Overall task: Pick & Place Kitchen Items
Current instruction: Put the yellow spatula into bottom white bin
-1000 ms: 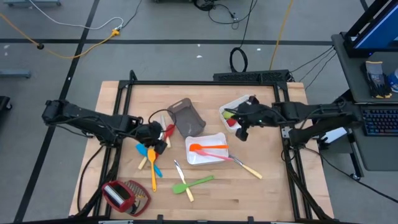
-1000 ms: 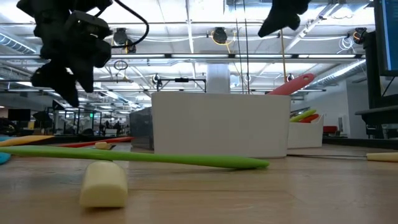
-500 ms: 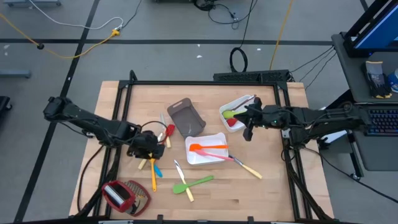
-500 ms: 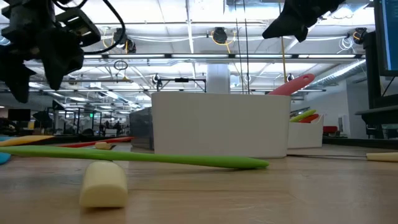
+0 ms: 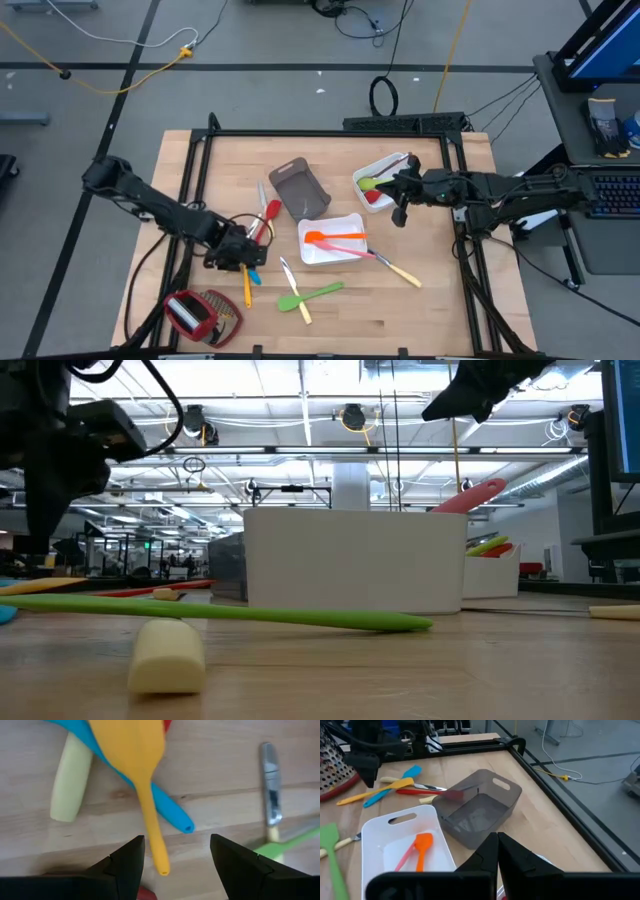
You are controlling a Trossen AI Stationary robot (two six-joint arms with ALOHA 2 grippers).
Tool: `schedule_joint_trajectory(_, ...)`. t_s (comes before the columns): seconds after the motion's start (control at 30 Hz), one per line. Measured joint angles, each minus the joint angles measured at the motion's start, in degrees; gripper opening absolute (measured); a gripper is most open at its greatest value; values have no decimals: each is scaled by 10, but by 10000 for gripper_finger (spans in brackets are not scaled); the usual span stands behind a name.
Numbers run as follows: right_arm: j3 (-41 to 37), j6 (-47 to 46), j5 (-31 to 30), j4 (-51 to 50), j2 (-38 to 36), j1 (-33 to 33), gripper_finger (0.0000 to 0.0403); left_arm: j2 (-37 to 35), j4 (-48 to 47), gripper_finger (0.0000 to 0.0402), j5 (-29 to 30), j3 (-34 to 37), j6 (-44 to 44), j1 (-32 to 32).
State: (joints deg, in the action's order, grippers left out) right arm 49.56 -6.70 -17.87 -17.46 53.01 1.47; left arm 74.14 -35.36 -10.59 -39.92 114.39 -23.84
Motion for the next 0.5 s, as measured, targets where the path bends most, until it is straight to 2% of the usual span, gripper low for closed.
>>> schedule_joint_trajectory(0.5,0,14,0,1,0,0,4,62,20,232,-52,0,1,-35)
